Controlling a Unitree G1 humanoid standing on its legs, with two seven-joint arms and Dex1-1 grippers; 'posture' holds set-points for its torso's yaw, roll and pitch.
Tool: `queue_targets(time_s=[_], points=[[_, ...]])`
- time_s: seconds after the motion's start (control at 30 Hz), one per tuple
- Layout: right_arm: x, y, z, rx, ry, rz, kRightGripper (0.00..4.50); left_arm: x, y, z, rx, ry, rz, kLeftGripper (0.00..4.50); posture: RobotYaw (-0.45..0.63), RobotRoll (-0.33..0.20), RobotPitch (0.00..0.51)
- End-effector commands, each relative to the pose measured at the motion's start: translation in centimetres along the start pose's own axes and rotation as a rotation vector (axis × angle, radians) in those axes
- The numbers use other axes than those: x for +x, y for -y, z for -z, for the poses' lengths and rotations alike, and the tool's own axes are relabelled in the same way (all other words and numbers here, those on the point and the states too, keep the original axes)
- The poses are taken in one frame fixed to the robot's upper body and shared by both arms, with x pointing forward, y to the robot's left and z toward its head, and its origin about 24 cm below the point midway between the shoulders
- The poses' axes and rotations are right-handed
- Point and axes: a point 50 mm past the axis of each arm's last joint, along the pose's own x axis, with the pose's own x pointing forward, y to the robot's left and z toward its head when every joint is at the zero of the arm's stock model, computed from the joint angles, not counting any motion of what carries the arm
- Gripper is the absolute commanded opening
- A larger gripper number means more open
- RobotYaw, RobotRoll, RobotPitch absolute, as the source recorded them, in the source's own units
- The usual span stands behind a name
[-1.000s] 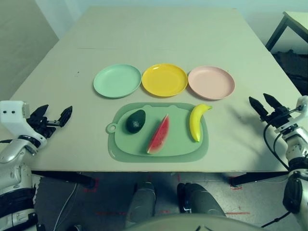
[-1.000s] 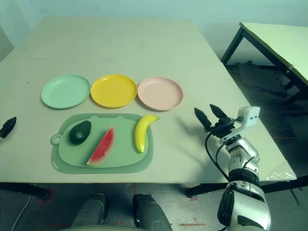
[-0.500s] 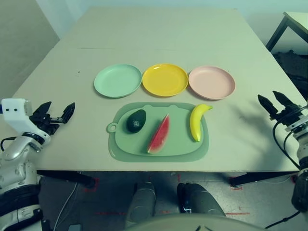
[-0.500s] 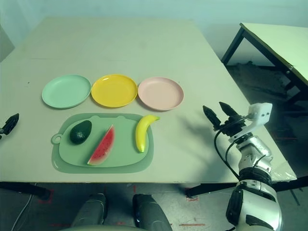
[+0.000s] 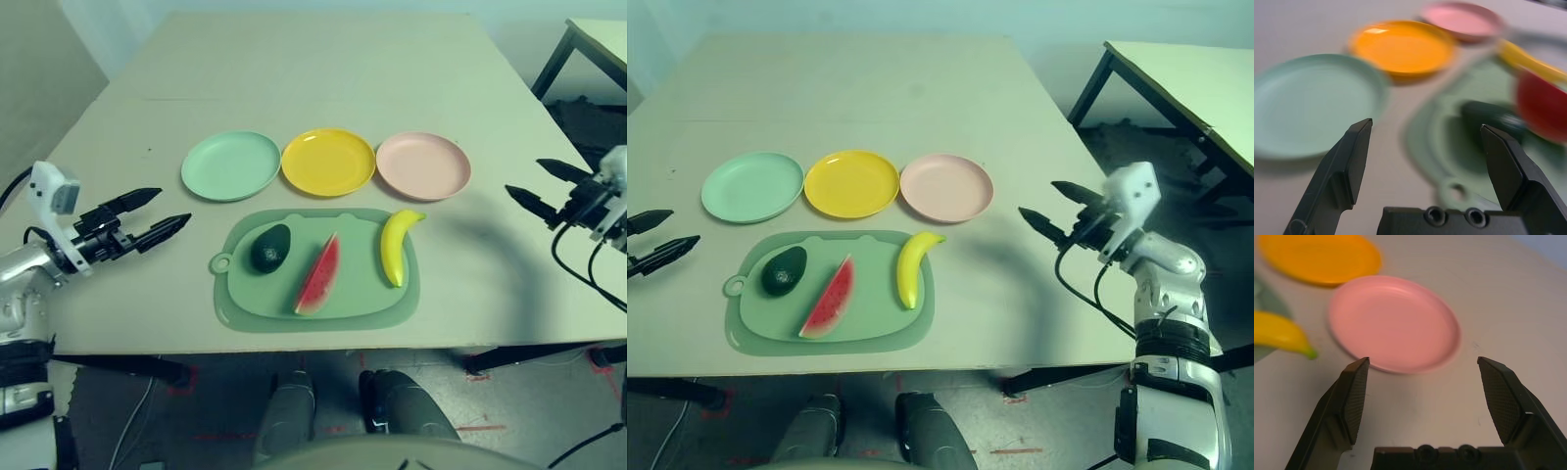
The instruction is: Place the fruits into color-matched plates.
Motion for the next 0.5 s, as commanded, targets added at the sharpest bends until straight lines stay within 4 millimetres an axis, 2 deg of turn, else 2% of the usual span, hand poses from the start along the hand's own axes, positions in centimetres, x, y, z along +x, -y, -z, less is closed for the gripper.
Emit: queue_targets(time_s=[0.03,0.17,0.3,0.5], points=[[1.4,-0.6,-2.9,-0.136,-0.051,-0.246,4.43,1.0,1.0,-0.1,0.047,-0.027,0.169,4.5,0.0,0.0,0.151],[3.2,-1.0,-7.0,-0.351,-0.098,-0.526,4.43,2.4,2.4,0.4,0.076,-0.034,0.296,4.5,0.0,0.0,0.149],[5.3,-2.0,-10.5,-0.634,-0.177,-0.753,4.43,3.0,2.5,-0.2,0.095,-0.022,0.317,4.5,0.0,0.0,0.141],[8.5,-5.0,-13.4,-0.963,-0.203,-0.952,4.43,3.3,2.5,-0.7,0.122,-0.029,0.343,4.5,0.02,0.0,0.145]])
